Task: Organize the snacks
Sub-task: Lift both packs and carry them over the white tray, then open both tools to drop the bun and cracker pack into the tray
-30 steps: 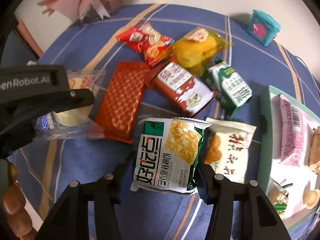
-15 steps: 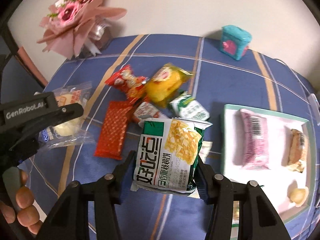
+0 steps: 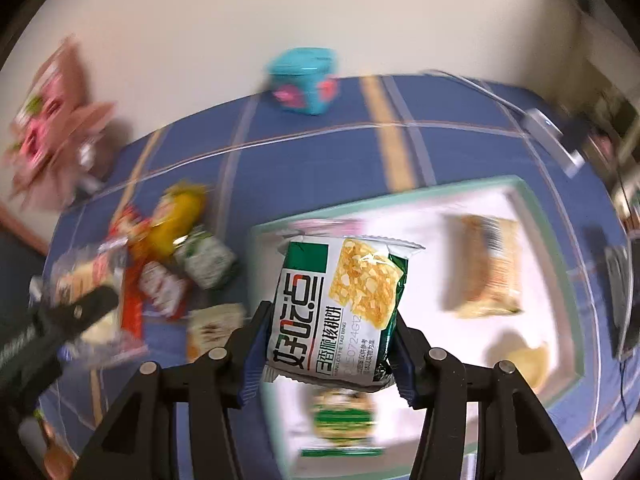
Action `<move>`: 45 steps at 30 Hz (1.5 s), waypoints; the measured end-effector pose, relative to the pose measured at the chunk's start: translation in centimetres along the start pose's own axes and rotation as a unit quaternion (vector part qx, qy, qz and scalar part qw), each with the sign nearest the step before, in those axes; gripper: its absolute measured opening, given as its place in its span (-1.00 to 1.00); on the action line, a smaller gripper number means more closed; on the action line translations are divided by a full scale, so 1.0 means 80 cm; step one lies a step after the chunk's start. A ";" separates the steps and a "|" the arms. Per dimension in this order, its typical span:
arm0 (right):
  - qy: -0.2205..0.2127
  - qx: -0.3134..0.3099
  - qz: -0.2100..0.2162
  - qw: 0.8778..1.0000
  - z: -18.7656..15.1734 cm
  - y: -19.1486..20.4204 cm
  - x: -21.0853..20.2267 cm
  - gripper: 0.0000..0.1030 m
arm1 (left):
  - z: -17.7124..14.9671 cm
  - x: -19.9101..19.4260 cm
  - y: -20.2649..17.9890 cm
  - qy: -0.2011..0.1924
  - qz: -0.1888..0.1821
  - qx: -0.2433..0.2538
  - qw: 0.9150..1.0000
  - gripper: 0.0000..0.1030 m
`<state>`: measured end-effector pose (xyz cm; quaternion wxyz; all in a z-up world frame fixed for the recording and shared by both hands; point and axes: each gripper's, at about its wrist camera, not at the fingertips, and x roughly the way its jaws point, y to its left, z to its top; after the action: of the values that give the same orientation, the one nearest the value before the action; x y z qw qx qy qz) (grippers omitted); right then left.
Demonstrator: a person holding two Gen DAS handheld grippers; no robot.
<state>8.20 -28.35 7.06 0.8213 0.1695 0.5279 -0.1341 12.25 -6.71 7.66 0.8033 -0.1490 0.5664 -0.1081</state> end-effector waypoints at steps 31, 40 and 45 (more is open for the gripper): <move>0.053 0.110 -0.058 0.991 -0.008 -0.156 0.044 0.09 | -0.122 0.110 -0.175 0.106 0.005 0.225 0.969 0.02; 0.056 0.096 -0.055 0.992 -0.007 -0.147 0.042 0.18 | -0.121 0.103 -0.181 0.105 -0.009 0.239 0.965 0.23; 0.048 0.087 -0.060 0.993 -0.005 -0.139 0.033 0.38 | -0.115 0.091 -0.178 0.104 -0.009 0.235 0.967 0.28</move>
<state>4.52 -38.35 2.98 0.7678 0.2142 0.5621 -0.2203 5.93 -23.59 3.55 0.7516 0.0504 0.6039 -0.2604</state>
